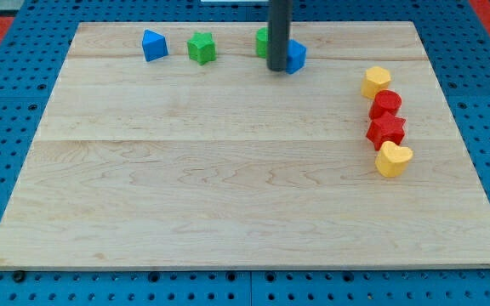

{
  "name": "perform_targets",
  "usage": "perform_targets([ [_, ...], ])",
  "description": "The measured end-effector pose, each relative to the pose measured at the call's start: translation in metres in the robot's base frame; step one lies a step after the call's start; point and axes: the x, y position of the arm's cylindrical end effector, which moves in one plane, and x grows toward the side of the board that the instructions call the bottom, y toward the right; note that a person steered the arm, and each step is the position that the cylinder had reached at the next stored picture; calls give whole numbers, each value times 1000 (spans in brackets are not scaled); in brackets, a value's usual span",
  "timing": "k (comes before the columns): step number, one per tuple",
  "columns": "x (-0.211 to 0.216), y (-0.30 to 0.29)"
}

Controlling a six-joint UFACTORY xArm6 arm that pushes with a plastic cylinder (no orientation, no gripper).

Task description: Slide green star up a bit

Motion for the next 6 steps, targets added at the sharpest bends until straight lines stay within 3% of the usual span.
perform_targets([
  [4, -9, 58],
  [5, 12, -29],
  [6, 7, -106],
])
